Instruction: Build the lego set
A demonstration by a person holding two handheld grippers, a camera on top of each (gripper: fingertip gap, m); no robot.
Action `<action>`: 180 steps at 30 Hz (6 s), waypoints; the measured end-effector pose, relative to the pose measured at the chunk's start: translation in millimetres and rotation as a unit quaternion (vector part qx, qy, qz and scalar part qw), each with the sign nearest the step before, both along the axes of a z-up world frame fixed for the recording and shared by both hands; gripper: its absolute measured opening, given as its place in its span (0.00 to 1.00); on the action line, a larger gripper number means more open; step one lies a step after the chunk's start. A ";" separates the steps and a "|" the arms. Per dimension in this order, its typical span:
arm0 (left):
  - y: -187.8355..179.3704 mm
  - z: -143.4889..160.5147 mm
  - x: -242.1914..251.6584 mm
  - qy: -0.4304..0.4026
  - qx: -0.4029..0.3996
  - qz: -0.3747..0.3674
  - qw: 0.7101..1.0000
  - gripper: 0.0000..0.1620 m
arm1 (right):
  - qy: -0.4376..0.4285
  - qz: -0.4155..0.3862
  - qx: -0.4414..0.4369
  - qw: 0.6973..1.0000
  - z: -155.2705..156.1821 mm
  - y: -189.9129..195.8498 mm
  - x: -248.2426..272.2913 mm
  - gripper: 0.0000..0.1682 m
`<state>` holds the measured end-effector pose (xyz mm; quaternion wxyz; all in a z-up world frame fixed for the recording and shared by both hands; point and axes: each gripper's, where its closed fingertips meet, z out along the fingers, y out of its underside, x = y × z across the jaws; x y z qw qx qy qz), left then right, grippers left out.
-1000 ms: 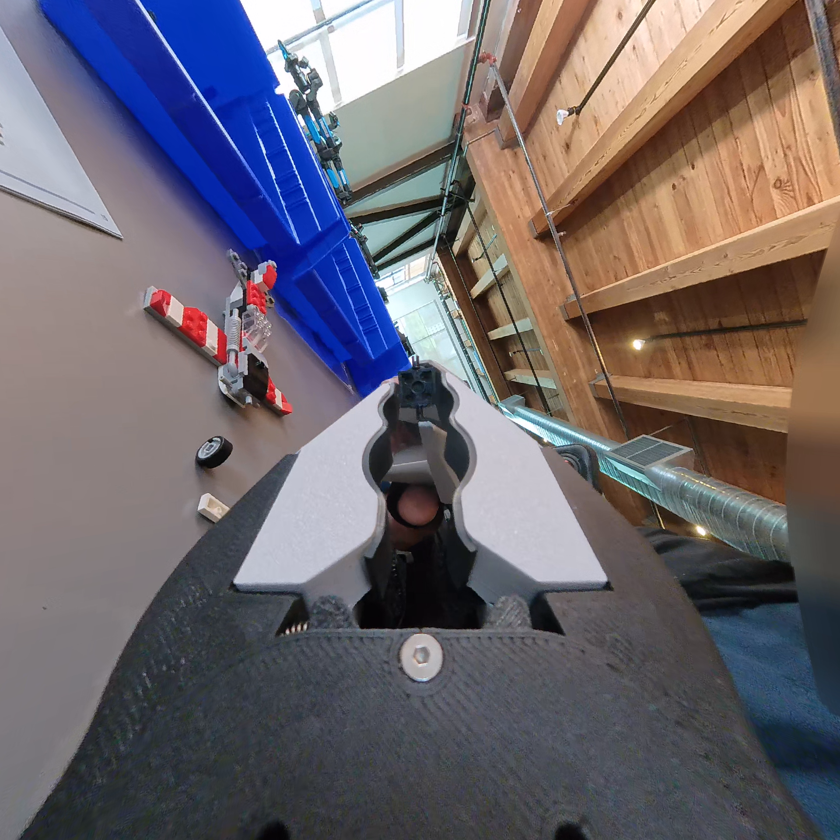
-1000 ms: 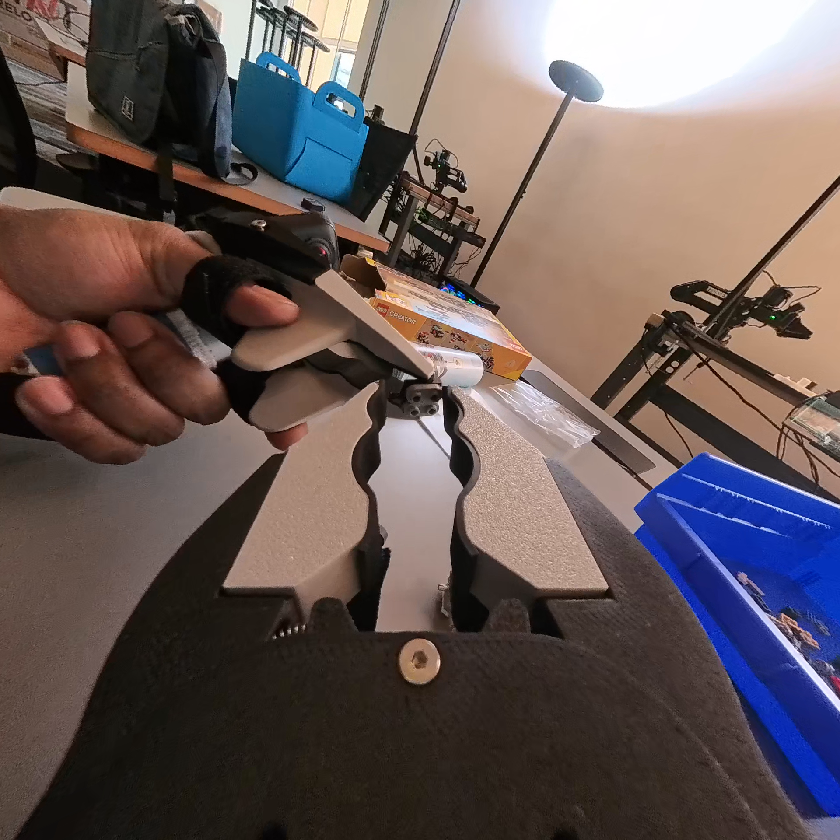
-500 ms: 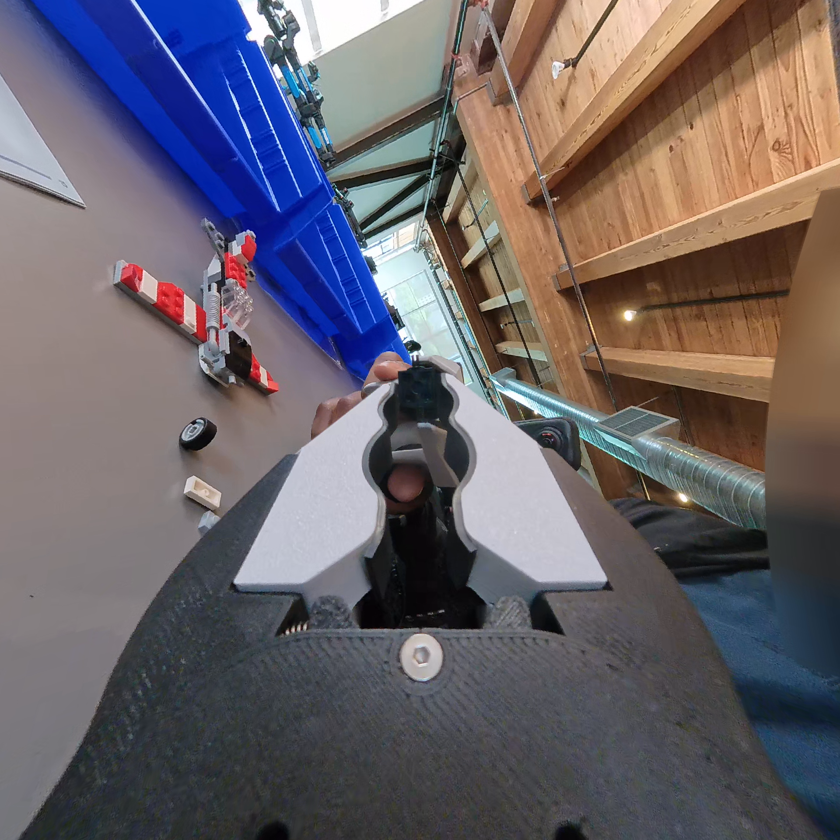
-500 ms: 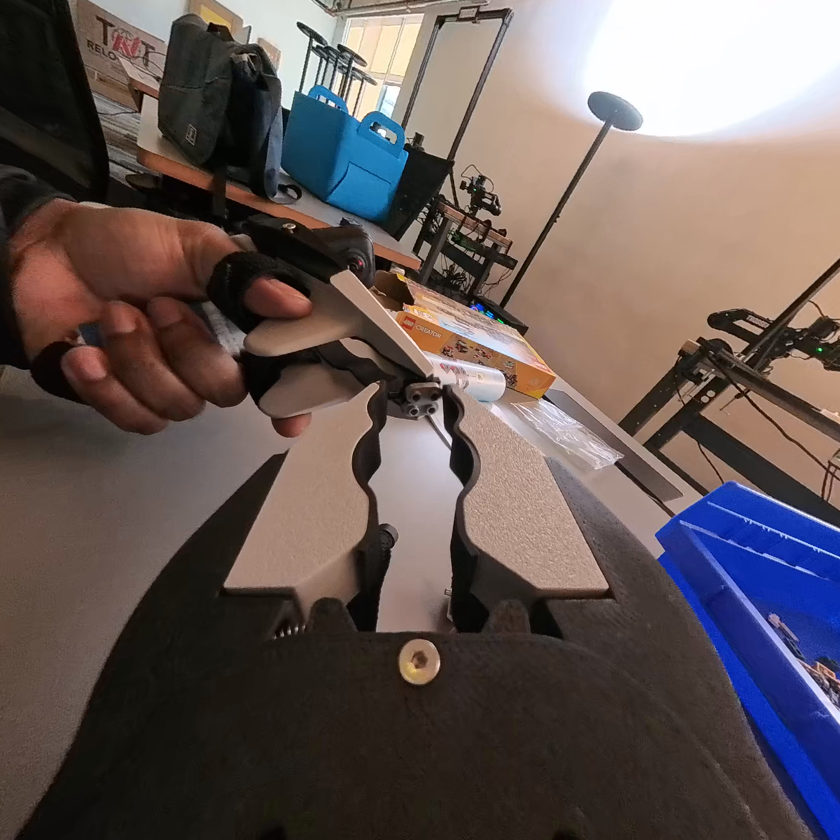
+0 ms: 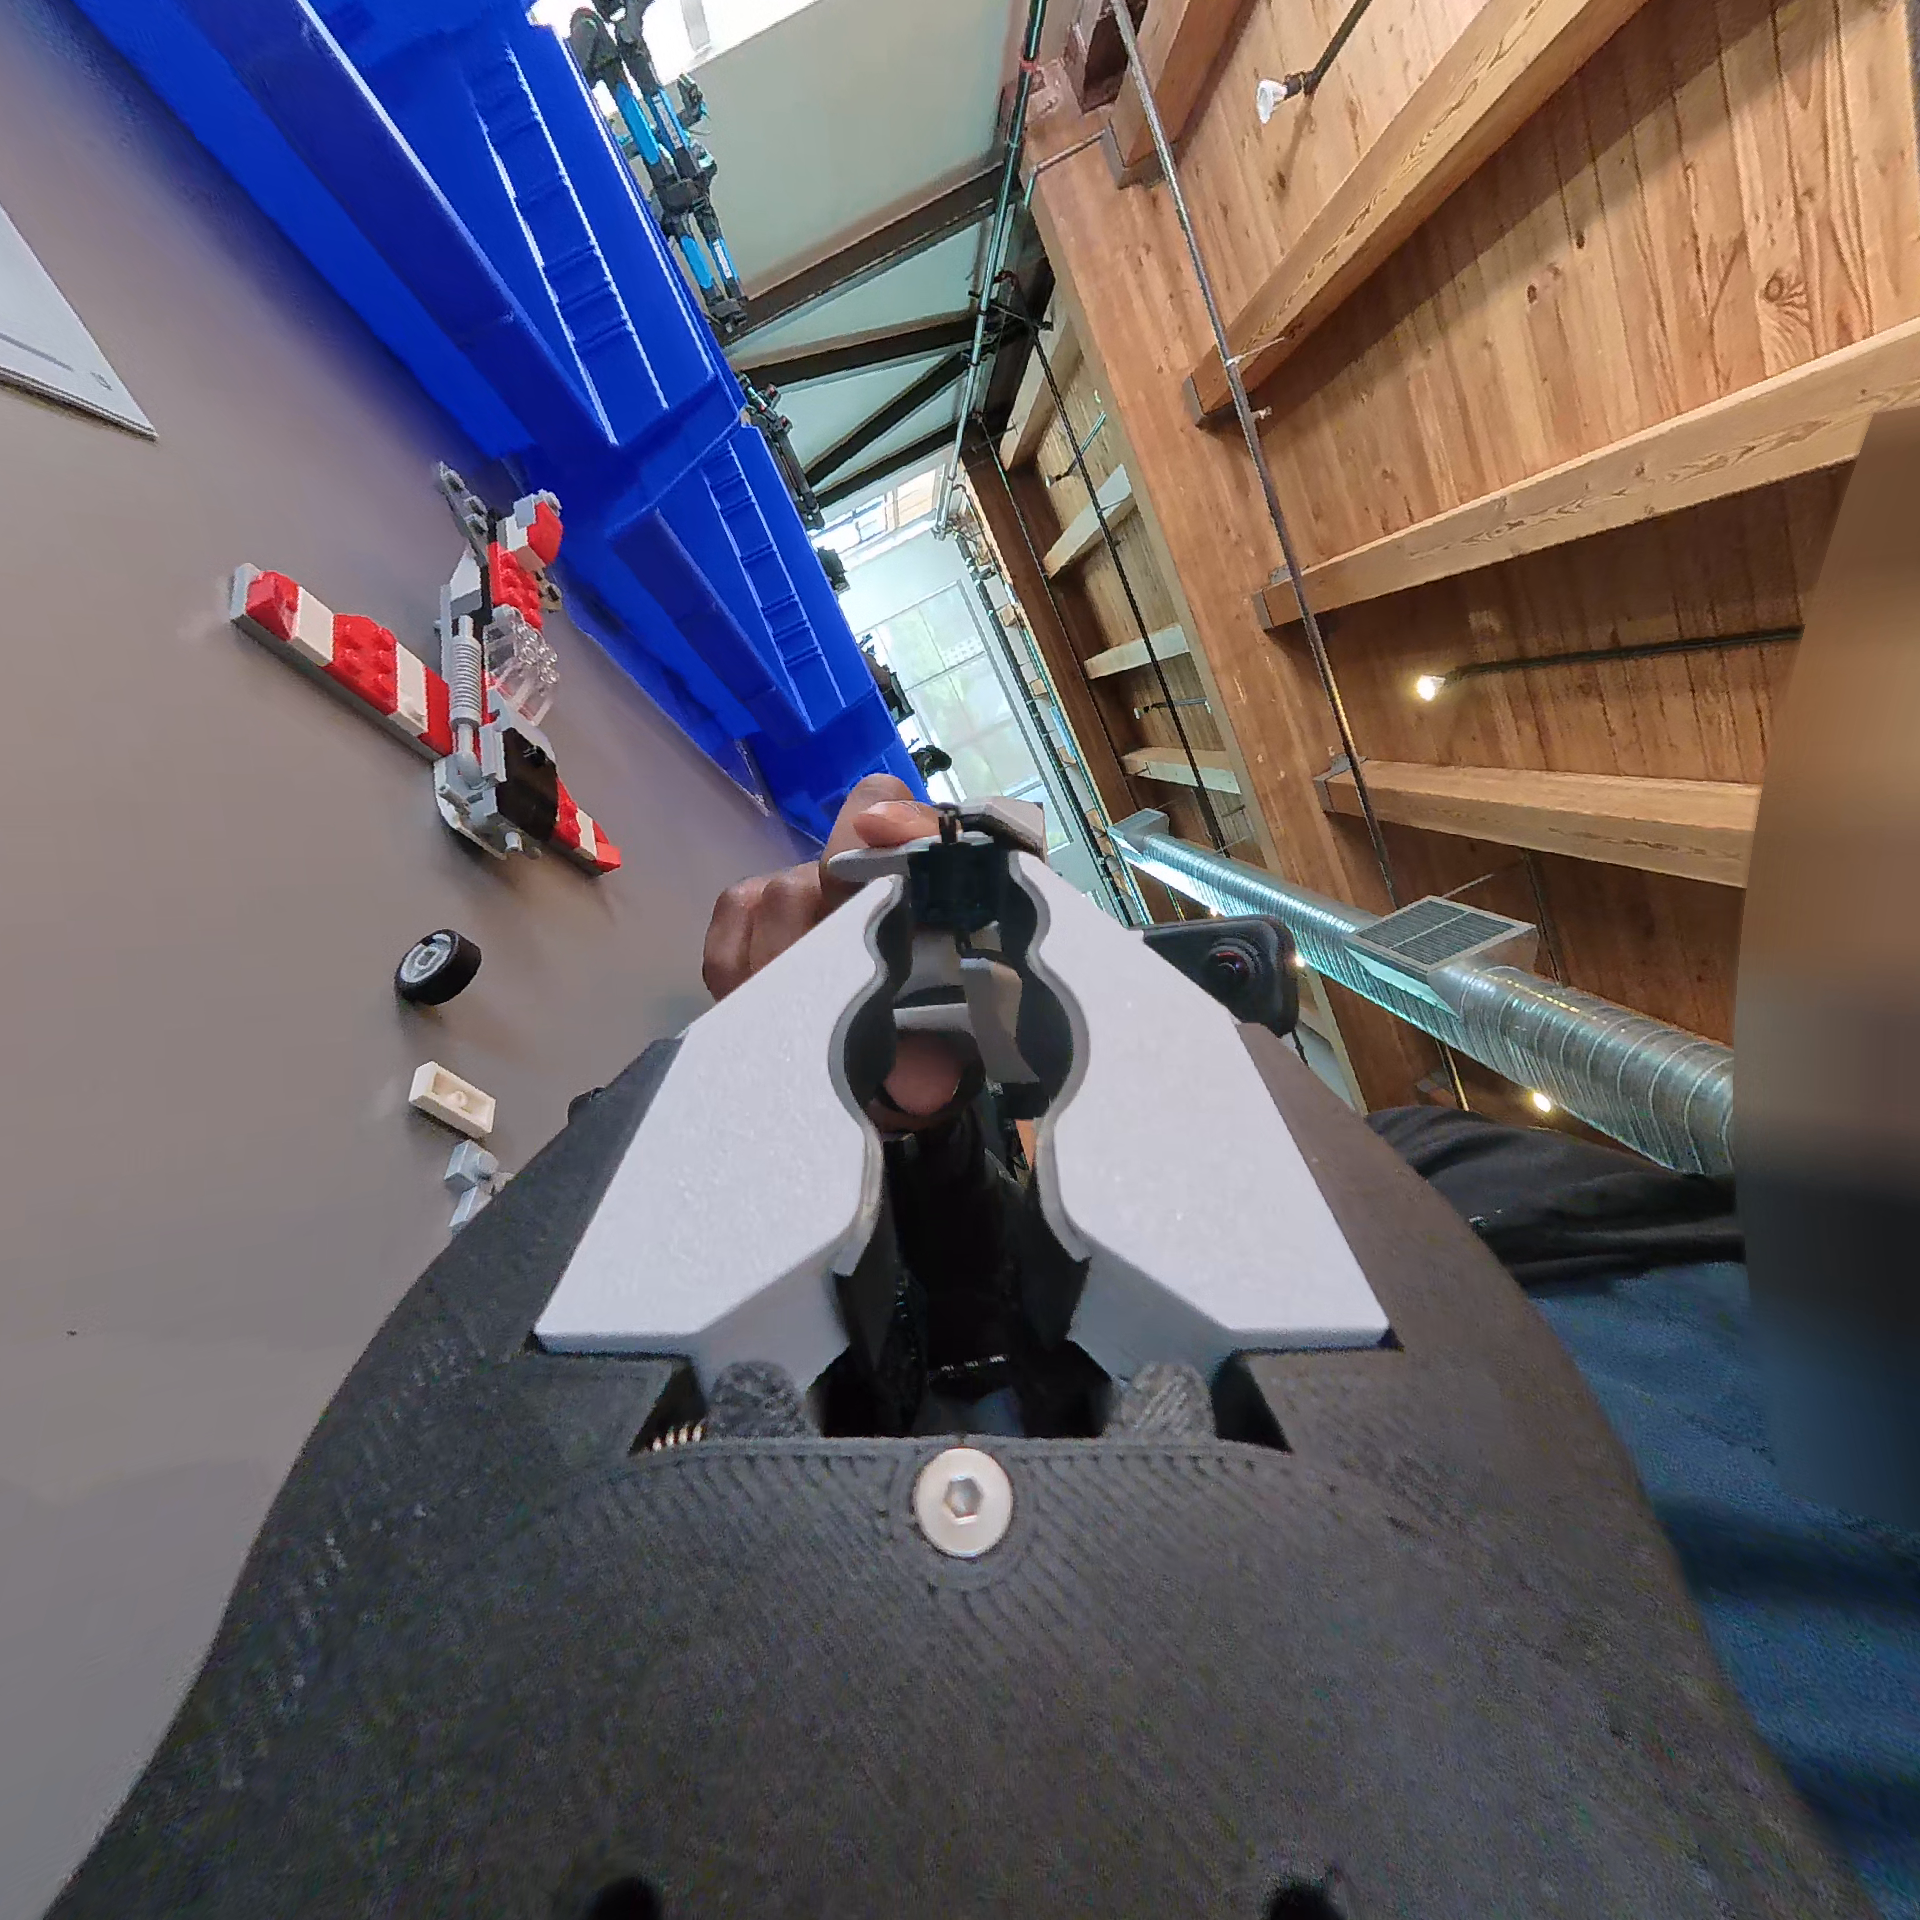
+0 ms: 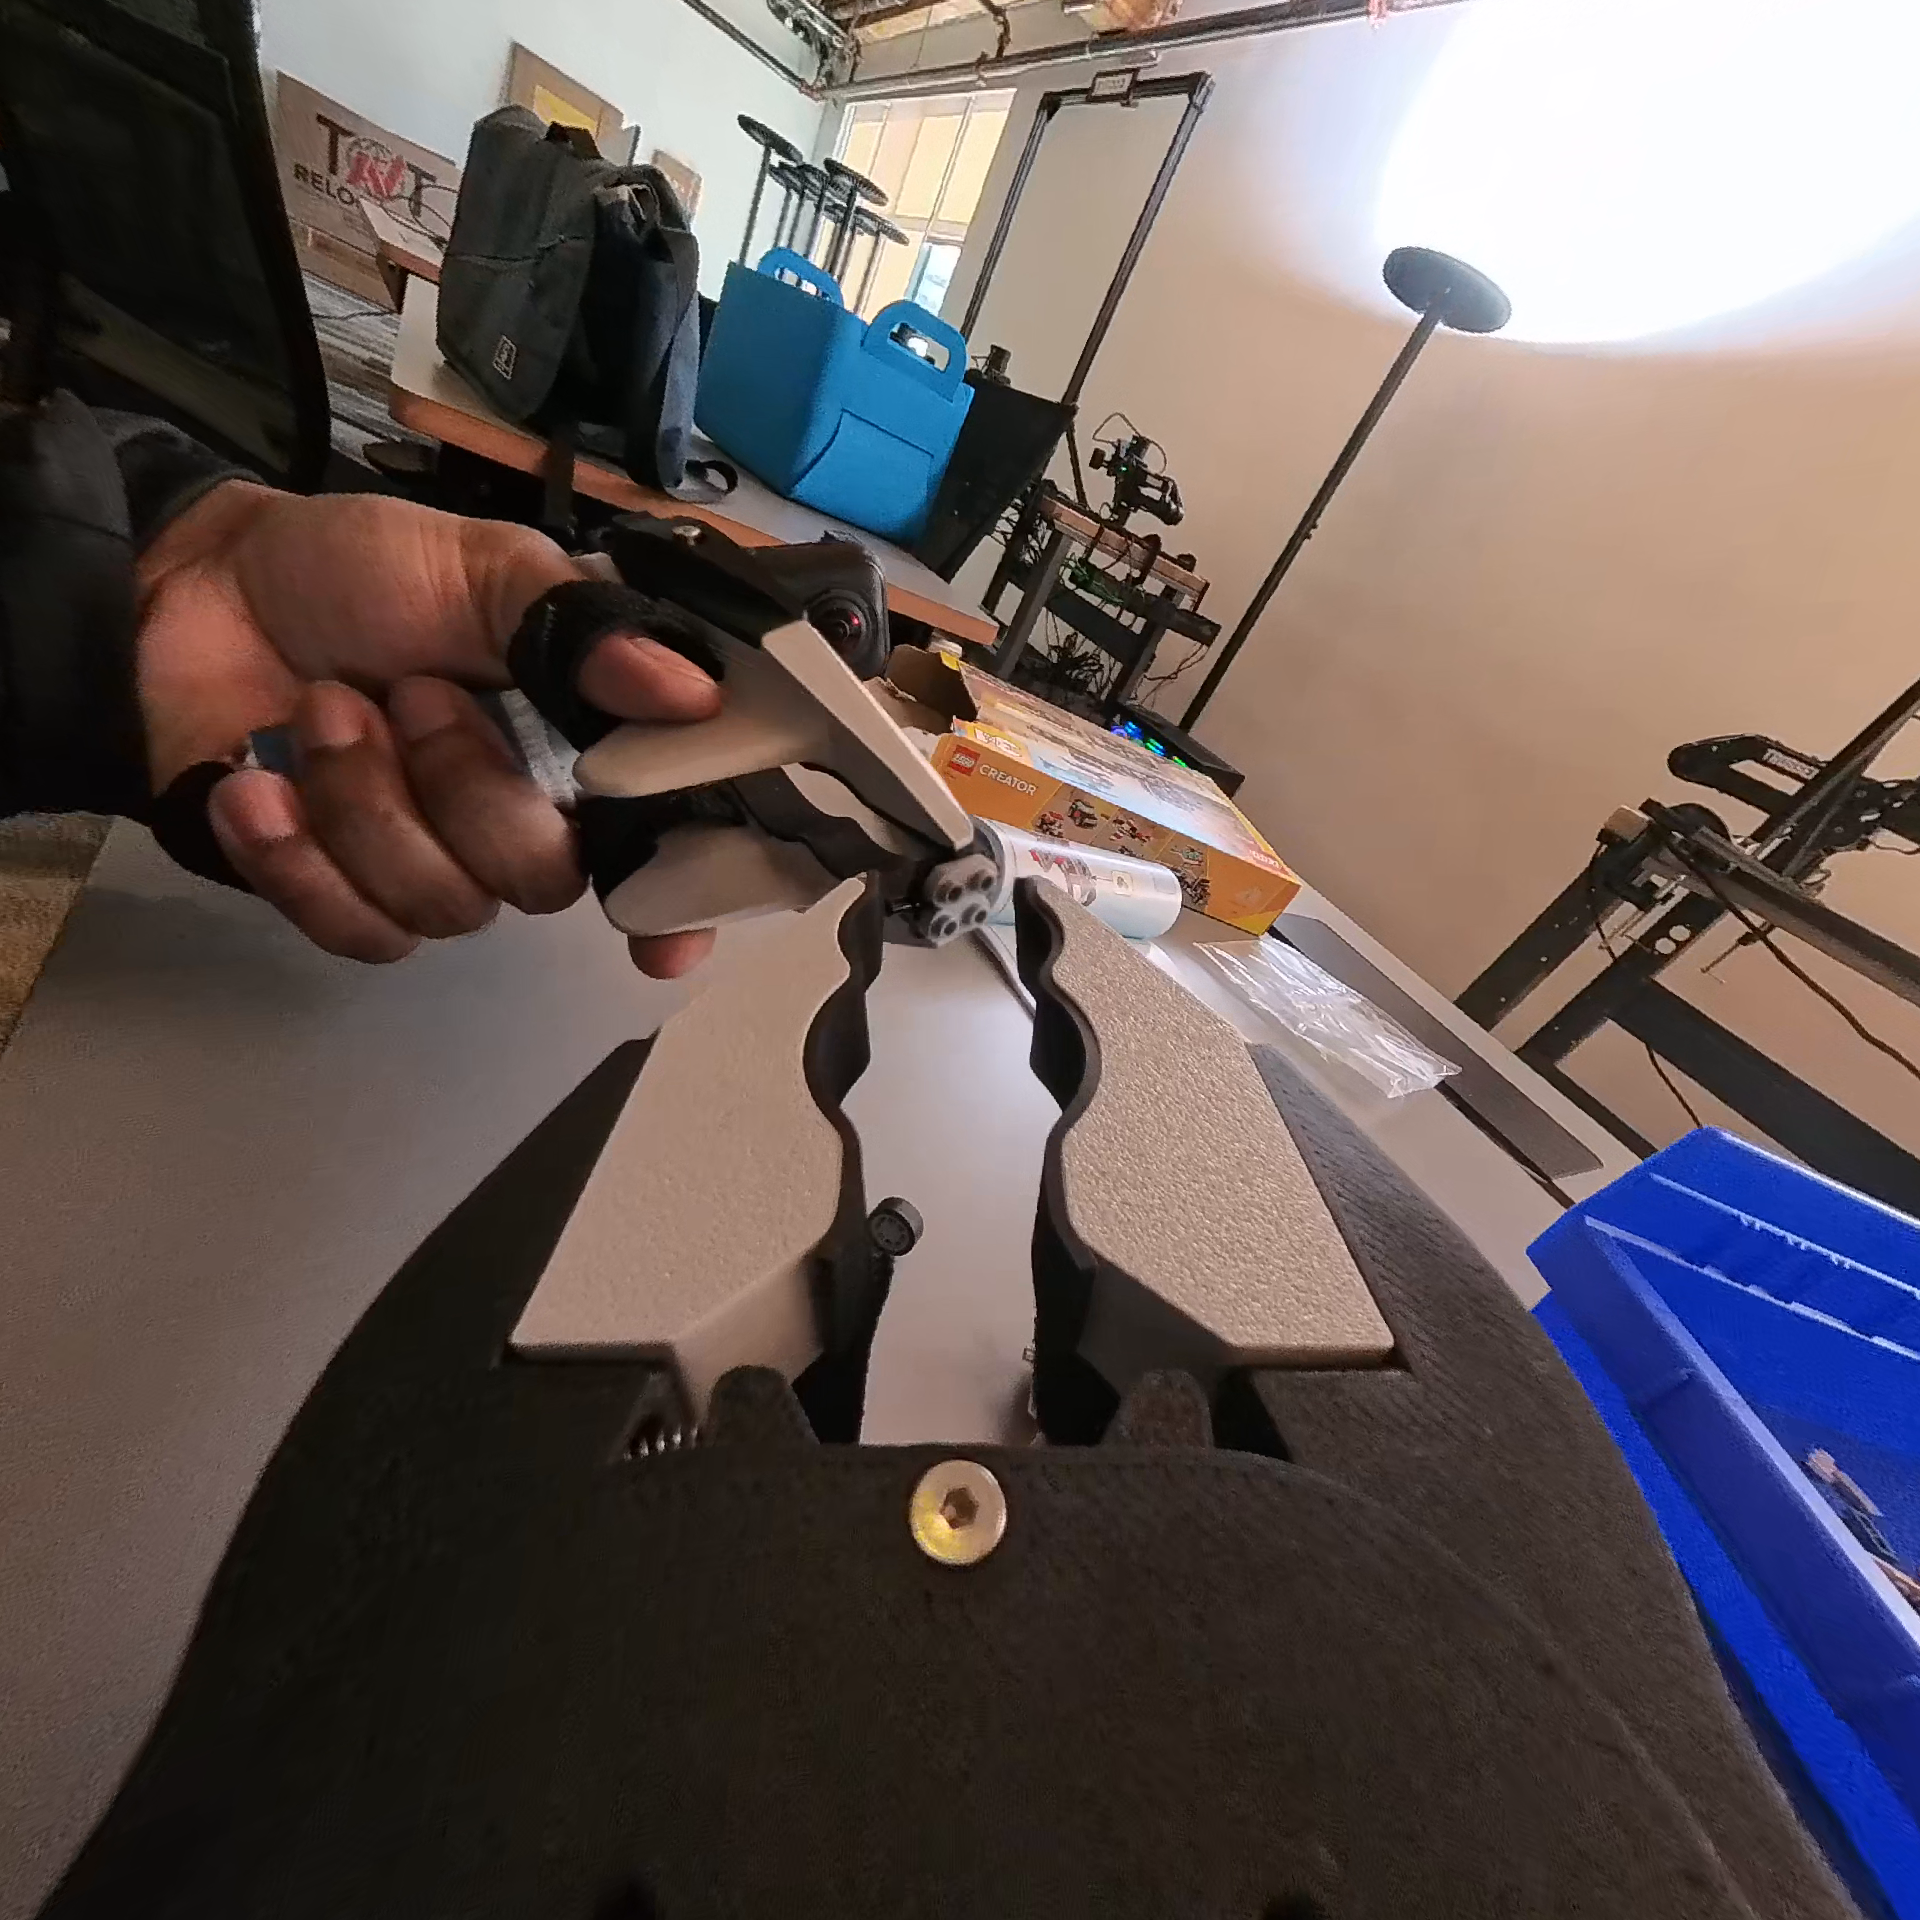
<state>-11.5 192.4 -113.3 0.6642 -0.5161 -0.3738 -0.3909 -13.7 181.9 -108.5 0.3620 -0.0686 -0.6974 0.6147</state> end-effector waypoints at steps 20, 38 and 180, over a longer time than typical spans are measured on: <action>1.9 -2.5 23.4 0.031 -0.022 -0.067 0.997 0.11 | -0.045 0.101 -0.017 0.994 -2.8 -3.9 20.8 0.20; 4.7 -0.8 37.9 0.045 -0.022 -0.106 0.993 0.11 | -0.056 0.127 0.002 0.990 -10.4 -9.1 28.2 0.18; 6.5 -29.1 -9.0 0.023 -0.101 0.019 0.994 0.10 | -0.016 -0.014 0.093 0.995 -27.0 3.5 -3.7 0.09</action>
